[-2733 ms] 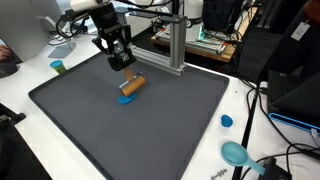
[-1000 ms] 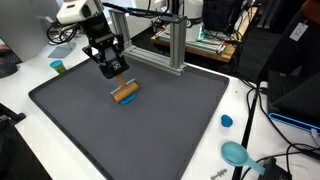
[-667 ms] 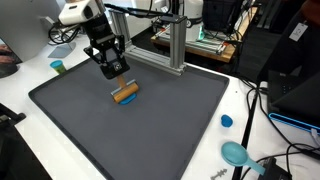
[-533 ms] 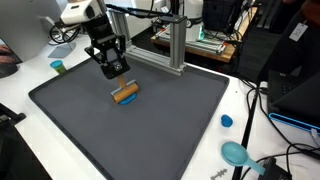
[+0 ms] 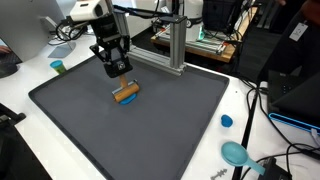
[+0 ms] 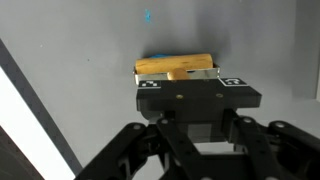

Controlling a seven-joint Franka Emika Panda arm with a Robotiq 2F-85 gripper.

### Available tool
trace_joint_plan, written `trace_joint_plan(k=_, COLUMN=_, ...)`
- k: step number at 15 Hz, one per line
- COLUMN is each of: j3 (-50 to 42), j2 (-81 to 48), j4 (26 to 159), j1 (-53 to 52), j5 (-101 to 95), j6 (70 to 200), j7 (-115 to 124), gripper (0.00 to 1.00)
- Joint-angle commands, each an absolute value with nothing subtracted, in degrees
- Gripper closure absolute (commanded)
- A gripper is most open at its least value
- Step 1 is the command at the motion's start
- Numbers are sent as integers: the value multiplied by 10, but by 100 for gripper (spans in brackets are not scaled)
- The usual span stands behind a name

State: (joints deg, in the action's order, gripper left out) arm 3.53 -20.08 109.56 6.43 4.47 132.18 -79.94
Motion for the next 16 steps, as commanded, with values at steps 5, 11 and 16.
trace_joint_plan(k=5, j3=39, j2=-212, j4=1078, j1=67, j5=55, j6=1313, j7=-799, gripper=78)
trace_joint_plan(k=11, j3=54, j2=-248, j4=1053, j1=58, j5=62, j6=1292, j7=-806, gripper=78)
trace_joint_plan(k=16, j3=47, j2=-272, j4=1029, j1=58, j5=50, j6=1276, j7=-791, gripper=78)
